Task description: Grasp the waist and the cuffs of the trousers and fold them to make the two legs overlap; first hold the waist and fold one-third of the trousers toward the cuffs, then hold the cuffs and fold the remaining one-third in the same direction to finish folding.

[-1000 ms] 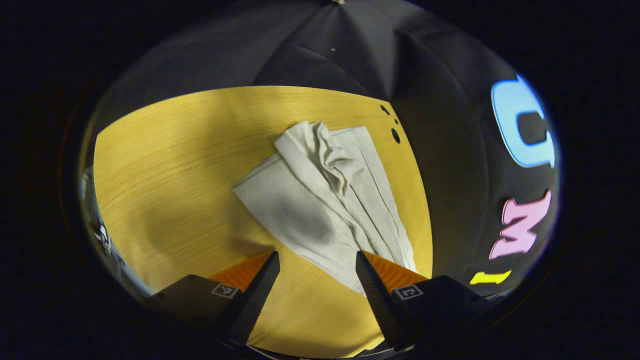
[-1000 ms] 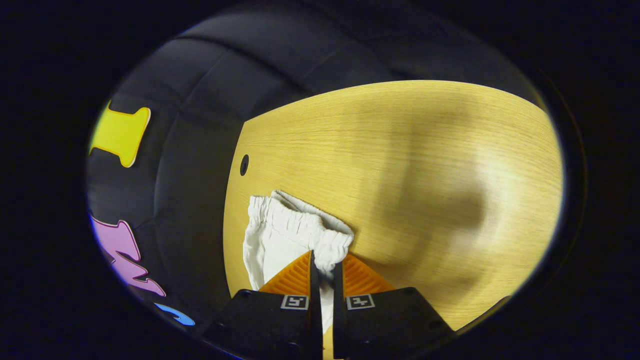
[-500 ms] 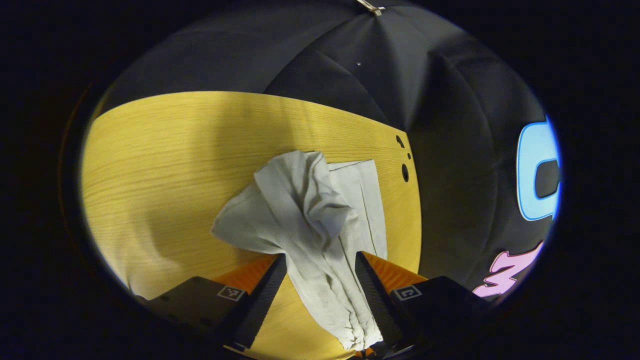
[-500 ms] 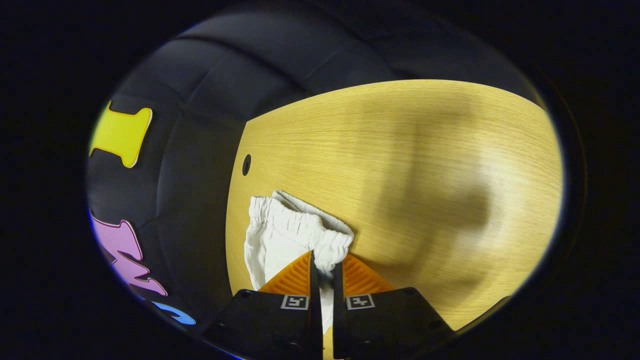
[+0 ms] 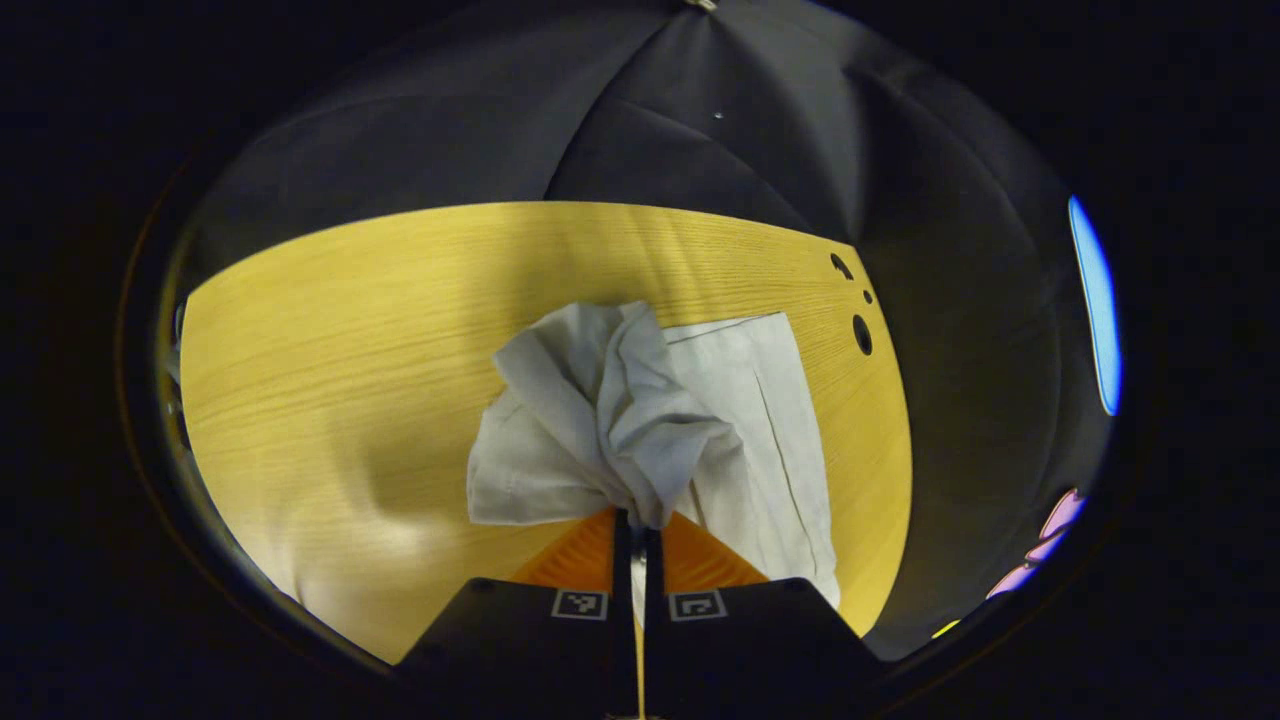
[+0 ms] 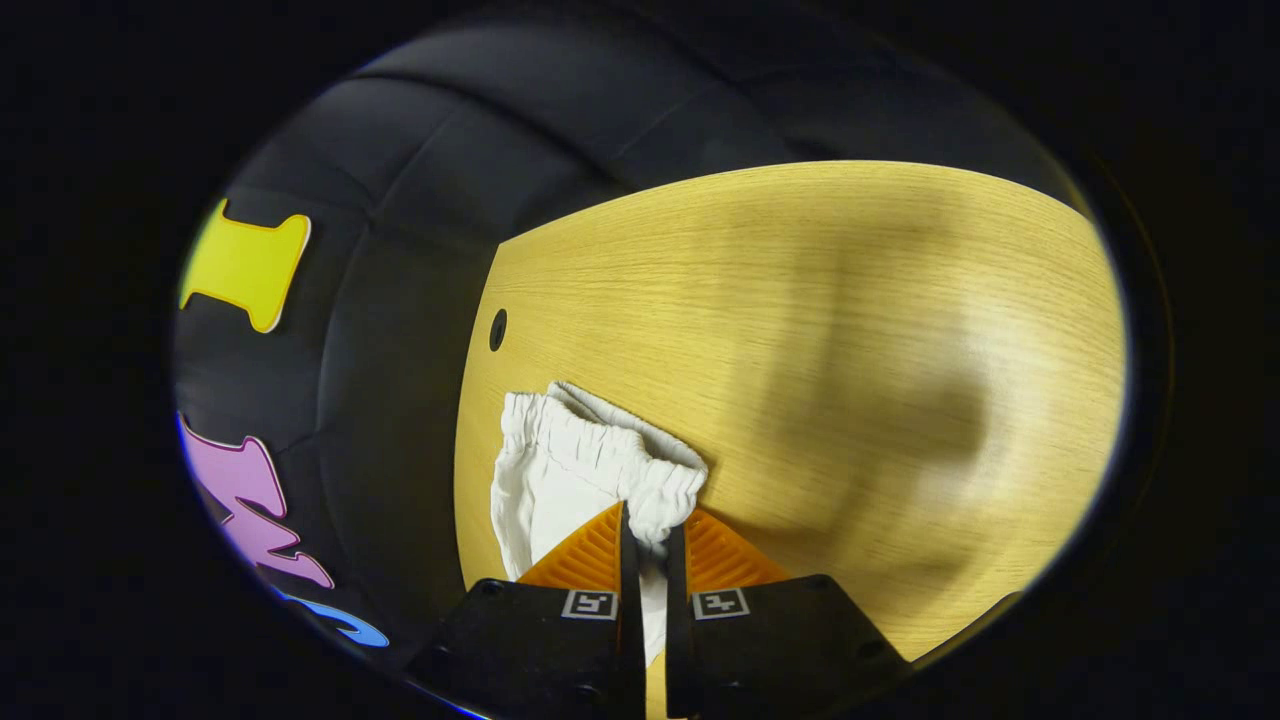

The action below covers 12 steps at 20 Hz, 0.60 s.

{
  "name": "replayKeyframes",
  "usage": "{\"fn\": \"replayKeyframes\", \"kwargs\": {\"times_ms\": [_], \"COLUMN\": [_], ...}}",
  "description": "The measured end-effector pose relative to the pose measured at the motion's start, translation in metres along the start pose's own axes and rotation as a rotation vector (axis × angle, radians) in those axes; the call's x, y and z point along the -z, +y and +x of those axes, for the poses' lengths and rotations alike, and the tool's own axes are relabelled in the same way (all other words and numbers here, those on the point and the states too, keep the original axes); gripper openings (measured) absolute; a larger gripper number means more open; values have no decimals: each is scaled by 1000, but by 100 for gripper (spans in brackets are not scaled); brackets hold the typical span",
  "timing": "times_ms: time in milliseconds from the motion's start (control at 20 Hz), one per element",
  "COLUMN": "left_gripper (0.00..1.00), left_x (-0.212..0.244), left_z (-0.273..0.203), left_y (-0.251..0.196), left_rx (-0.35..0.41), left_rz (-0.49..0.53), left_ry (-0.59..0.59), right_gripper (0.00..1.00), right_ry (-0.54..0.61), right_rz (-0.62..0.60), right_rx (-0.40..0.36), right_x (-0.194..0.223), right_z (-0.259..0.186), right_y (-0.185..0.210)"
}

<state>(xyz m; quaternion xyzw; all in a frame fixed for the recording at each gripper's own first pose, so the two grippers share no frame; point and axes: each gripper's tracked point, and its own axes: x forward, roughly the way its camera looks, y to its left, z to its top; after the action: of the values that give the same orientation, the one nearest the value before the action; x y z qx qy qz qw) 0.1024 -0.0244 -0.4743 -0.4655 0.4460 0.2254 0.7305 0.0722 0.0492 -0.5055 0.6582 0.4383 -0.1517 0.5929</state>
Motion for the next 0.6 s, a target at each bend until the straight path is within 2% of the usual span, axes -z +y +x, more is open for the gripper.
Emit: {"fn": "replayKeyframes", "kwargs": {"times_ms": [200, 500, 600], "left_gripper": [6, 6, 6], "left_x": [3, 11, 12], "left_z": [0, -1, -2], "left_y": [1, 0, -1], "left_rx": [51, 77, 92], "left_rz": [-39, 2, 2], "left_ry": [18, 61, 70], "right_gripper": [12, 12, 12], "right_ry": [-35, -157, -199], "right_rz": [-28, -125, -195], "right_rx": [-54, -232, -291], "right_x": [-5, -23, -23], "right_z": [-13, -69, -91], "right_y": [9, 42, 44]}}
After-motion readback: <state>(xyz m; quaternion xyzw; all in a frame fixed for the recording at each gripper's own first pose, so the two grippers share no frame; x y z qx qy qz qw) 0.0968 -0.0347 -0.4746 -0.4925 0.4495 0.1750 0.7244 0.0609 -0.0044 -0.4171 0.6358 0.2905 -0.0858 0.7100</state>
